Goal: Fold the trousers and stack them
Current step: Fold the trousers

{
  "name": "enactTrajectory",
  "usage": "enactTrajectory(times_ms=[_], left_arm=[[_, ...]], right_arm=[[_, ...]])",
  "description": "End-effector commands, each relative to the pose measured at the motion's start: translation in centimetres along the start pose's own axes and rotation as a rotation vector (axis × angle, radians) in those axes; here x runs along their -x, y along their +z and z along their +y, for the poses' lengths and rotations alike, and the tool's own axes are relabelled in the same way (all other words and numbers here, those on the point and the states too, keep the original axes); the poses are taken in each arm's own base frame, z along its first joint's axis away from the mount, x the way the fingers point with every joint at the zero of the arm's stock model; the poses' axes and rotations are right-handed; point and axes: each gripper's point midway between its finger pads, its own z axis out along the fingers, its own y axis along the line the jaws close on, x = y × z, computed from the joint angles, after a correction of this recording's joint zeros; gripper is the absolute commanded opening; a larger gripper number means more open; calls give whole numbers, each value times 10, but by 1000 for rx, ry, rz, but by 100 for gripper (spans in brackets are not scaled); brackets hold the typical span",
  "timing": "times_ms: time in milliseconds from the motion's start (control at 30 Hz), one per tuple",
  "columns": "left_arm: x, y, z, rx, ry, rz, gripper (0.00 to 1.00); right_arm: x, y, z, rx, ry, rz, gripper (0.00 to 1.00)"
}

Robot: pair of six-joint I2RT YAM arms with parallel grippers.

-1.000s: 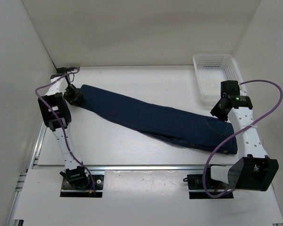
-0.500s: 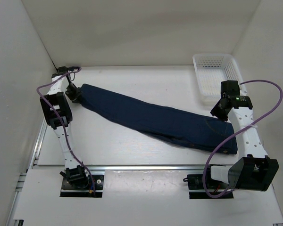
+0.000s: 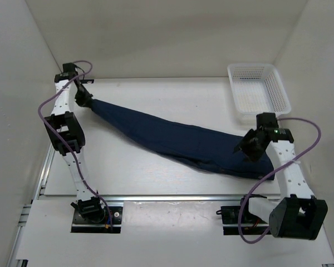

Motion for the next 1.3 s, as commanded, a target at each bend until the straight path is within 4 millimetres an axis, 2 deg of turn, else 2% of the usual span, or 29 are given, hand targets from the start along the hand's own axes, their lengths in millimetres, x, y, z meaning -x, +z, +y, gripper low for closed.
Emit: enactTrajectory(times_ms=[0,33,100,200,267,333,433,633,800,900,1000,1033,1067,1133,1167,1200,1233,1267], left_arm=[[48,-86,-15,-62,6,-219,10],[54,-92,-16,-66,-6,-243,10],[54,-89,-14,-49,-7,-238,10],[53,-92,-14,-50,-19,-236,10],[50,-89,-14,-54,-18,-224,10],[51,-94,-15,-58,-18,-232,10],[48,-91,-15,-61,-17,-218,10],[49,-91,-12,-66,-24,-216,10],[48,-84,-7,-53,-32,-201,10],[51,-84,-2,-56,-41,-200,10],[53,-84,2,-52,-51,-202,10],[52,-80,3,-48,-51,-194,10],[51,-80,1,-57,-50,-189,10],[55,-78,-5,-82,-24,-182,10],[49,-65,-4,-71,-24,-137,10],[49,-63,-7,-86,-23,-123,10],[65,-78,-19,-128,-19,-169,10],[68,-70,-23,-141,-18,-154,10]], right_arm=[[-58,-10,3,93,142,189,58],[-64,-10,-1,85,174,196,59],[-79,-11,-9,71,236,222,59],[-89,-11,-15,56,285,234,59],[-95,-3,-16,47,324,252,59],[-87,1,-8,80,331,242,62],[-76,17,-5,54,332,232,69],[-62,51,-16,-44,366,181,69],[-48,70,-22,-89,389,129,67],[-46,81,-24,-123,398,137,60],[-48,92,-36,-201,404,139,30],[-48,93,-39,-215,403,139,9],[-39,93,-38,-223,400,110,0],[-19,82,-35,-220,380,57,0],[6,65,-23,-185,358,-9,0],[25,54,-20,-173,350,-65,0],[45,43,-20,-182,341,-129,0],[64,29,-22,-185,350,-174,0]])
